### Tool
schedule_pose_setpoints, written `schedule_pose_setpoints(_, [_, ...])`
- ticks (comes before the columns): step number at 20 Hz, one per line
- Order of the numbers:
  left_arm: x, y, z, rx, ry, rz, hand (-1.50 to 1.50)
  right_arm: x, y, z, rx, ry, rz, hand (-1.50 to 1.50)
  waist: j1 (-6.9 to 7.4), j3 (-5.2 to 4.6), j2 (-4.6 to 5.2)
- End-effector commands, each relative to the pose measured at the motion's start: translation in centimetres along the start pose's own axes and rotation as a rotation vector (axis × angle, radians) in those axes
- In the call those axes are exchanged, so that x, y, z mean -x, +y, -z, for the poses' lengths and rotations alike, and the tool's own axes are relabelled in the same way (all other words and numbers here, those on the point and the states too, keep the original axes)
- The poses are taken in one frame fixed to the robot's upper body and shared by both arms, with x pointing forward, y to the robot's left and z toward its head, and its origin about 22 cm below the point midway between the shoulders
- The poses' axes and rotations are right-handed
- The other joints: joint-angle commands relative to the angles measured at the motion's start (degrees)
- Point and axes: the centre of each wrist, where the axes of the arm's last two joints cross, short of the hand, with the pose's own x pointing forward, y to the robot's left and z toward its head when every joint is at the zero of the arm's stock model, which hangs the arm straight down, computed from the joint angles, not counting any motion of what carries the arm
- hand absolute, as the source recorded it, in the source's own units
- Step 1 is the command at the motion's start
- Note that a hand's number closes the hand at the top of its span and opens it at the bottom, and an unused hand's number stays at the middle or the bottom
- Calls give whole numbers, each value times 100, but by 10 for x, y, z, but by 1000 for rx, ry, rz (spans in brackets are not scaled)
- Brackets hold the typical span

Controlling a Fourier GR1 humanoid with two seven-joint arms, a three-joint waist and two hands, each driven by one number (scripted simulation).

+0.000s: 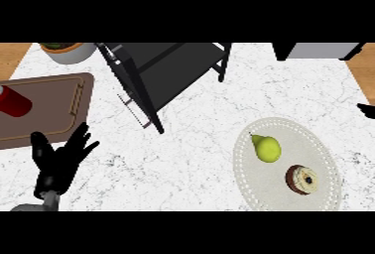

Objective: Pick the cupcake from the placemat and place it in the tiered shelf

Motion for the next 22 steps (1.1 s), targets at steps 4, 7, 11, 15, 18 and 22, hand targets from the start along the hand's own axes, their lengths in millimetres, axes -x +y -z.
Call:
schedule_pose_setpoints(4, [2, 2, -6, 9, 6, 15, 0, -45, 26, 17, 48, 96, -91, -150, 33, -9, -4])
schedule_pose_setpoints(7, [15, -13, 17, 28, 21, -7, 0, -36, 45, 38, 29, 147, -137, -150, 63, -8, 29])
schedule_pose_setpoints(11, [-5, -16, 0, 13, -5, 6, 0, -63, 65, 33, -33, 220, -154, -150, 44, -6, 3])
schedule_pose_setpoints(15, [9, -13, 4, 7, 14, -2, 0, -64, 86, 47, -35, 229, -224, -150, 59, -5, 13])
schedule_pose_setpoints(18, [-1, -4, -4, 18, -3, -10, 0, -47, 104, 47, -68, 268, -257, -150, 81, -2, 13])
schedule_pose_setpoints(22, [-15, -1, 11, 8, 0, 9, 0, -47, 115, 53, -27, 317, -259, -150, 61, -3, 17])
